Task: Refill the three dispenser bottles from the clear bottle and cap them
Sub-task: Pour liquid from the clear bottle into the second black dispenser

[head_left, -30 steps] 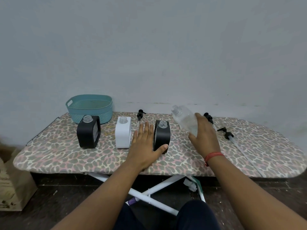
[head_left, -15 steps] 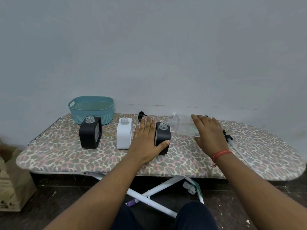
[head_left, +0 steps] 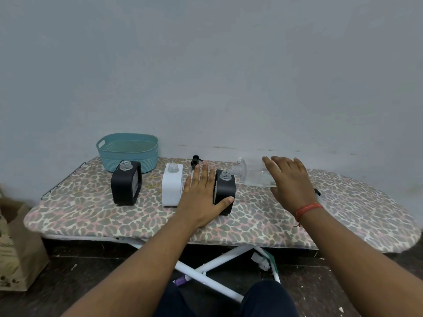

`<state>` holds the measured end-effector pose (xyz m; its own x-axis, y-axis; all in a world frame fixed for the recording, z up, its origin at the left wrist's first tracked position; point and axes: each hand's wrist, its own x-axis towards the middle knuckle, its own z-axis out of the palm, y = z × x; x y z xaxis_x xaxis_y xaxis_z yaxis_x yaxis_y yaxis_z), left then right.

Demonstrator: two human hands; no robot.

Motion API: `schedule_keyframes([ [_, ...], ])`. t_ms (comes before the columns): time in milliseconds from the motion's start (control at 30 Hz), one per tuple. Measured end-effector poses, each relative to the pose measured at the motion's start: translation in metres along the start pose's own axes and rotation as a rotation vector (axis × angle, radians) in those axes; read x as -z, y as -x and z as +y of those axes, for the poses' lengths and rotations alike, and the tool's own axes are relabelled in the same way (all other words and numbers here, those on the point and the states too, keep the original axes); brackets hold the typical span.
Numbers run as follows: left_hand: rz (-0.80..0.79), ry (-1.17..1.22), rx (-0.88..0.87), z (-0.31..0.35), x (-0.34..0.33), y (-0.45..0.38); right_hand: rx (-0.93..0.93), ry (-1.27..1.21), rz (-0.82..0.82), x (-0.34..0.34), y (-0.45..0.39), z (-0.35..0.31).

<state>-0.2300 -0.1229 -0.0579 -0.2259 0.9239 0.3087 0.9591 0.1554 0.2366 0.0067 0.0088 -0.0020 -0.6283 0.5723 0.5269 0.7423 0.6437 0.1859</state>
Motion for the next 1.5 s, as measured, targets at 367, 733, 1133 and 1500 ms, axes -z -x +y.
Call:
schedule_keyframes([
  [367,0.002,-0.016,-0.004,0.001,-0.002,-0.003,0.033,0.062,0.006,0.01,-0.007,0.002],
  [733,0.006,-0.054,-0.01,0.0,-0.005,-0.005,0.078,0.121,0.033,0.017,-0.015,0.005],
  [1133,0.022,-0.062,-0.012,0.002,-0.005,-0.005,0.103,0.147,0.025,0.02,-0.018,0.009],
  [1500,0.04,-0.085,-0.018,0.002,-0.007,-0.005,0.104,0.144,0.022,0.023,-0.019,0.008],
])
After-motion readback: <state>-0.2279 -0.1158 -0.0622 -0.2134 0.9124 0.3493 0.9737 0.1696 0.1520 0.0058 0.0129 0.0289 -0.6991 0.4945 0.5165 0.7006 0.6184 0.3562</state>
